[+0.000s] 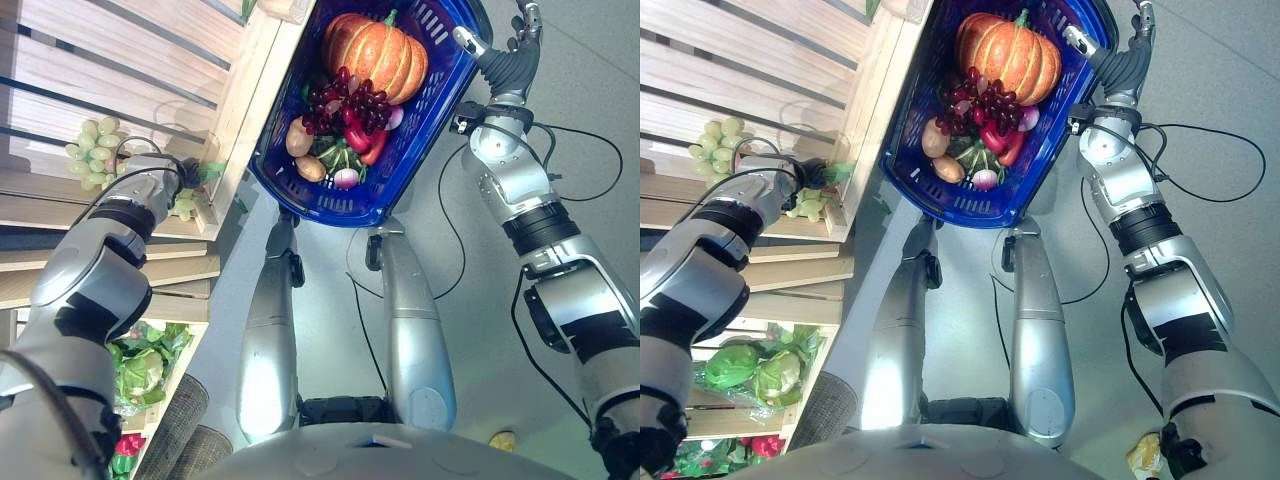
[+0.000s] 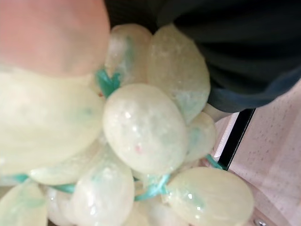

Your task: Pick up fruits and vegetables into the basket

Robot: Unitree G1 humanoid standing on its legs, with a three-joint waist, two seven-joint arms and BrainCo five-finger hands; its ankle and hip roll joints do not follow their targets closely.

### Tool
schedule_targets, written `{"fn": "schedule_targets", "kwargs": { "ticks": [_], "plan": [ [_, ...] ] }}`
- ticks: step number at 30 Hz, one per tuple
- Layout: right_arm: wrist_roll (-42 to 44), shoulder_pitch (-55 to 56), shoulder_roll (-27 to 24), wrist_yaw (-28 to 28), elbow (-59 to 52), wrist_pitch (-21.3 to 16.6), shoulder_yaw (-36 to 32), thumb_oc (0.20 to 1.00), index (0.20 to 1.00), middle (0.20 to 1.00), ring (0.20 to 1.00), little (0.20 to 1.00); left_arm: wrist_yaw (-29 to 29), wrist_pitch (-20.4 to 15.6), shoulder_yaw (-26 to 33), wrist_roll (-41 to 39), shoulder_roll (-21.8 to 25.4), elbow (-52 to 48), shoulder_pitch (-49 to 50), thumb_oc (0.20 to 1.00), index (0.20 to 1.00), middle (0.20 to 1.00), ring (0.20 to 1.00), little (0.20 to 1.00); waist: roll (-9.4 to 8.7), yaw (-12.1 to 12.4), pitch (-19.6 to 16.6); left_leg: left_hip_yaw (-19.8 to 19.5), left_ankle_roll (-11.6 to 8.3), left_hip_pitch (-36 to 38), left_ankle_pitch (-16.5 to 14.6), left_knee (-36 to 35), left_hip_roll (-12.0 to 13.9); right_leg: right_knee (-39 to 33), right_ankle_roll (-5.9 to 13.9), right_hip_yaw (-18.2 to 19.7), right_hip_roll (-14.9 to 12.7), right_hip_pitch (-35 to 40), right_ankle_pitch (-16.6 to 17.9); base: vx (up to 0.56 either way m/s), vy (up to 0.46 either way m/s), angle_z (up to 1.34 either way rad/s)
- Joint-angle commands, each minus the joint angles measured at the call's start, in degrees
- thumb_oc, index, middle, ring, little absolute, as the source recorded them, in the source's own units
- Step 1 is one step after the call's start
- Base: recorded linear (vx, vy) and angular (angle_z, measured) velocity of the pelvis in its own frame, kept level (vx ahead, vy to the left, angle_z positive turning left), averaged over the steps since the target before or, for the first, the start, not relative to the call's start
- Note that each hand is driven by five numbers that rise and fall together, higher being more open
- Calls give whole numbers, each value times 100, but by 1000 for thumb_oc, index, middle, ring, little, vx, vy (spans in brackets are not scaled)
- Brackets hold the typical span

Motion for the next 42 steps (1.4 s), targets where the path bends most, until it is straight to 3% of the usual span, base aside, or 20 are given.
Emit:
{"fn": "schedule_targets", "kwargs": {
  "ticks": [1,3,8,13,16,24,29,37,42],
  "plan": [
    [32,236,-157,-149,-505,-161,-18,1000,1000,1000,1000,1000,403,316,267,-1380,192,17,827,200,200,200,200,200,-88,101,-223,263,109,-83,-632,666,-193,-997,699,200,76,367,603,0,0,0],
    [3,312,-157,-129,-595,-148,-53,1000,1000,1000,1000,1000,879,258,838,-2389,162,-191,838,200,200,200,200,200,-83,122,-223,258,117,-71,-600,636,-203,-987,698,209,92,377,592,0,0,0],
    [-60,631,-148,101,-894,-259,-157,1000,1000,1000,1000,1000,1699,-402,1883,-4268,303,-499,807,200,200,200,200,200,-97,155,-223,237,125,-33,-595,635,-220,-916,708,189,91,389,532,0,0,0],
    [-294,1056,-96,336,-1226,-441,-264,1000,1000,1000,1000,1000,2006,-1219,2883,-5539,337,-1042,1066,200,200,200,200,200,-98,211,-223,205,152,65,-603,588,-242,-831,702,144,103,452,434,0,0,0],
    [-340,1162,-64,418,-1301,-500,-294,1000,1000,1000,1000,1000,2053,-1499,3211,-5975,300,-1244,1150,200,200,200,200,200,-102,228,-223,193,156,130,-622,554,-246,-797,697,124,107,498,372,0,0,0],
    [-764,1325,-22,1011,-1587,-818,-246,1000,1000,1000,1000,1000,1976,-2370,3706,-7261,111,-1806,1290,200,200,200,200,200,-114,222,-223,210,145,192,-652,545,-245,-751,674,110,83,551,285,0,0,0],
    [-1270,1428,24,1385,-1895,-969,-141,1000,1000,1000,1000,1000,1635,-2988,4019,-8122,-78,-2173,1462,200,200,200,200,200,-125,235,-223,212,140,250,-681,534,-256,-759,668,95,45,606,252,0,0,0],
    [-1631,1386,31,1914,-2212,-992,60,1000,1000,1000,1000,1000,1274,-3514,4307,-8762,-377,-2738,1524,200,200,200,200,200,-152,259,-223,209,130,274,-737,585,-269,-744,662,68,7,659,200,0,0,0],
    [-1659,1234,42,2023,-2346,-856,221,1000,1000,1000,1000,1000,1232,-3581,4254,-8706,-476,-2908,1430,200,200,200,200,200,-166,282,-223,218,122,298,-736,589,-277,-786,656,44,-18,722,205,0,0,0]
  ]
}}
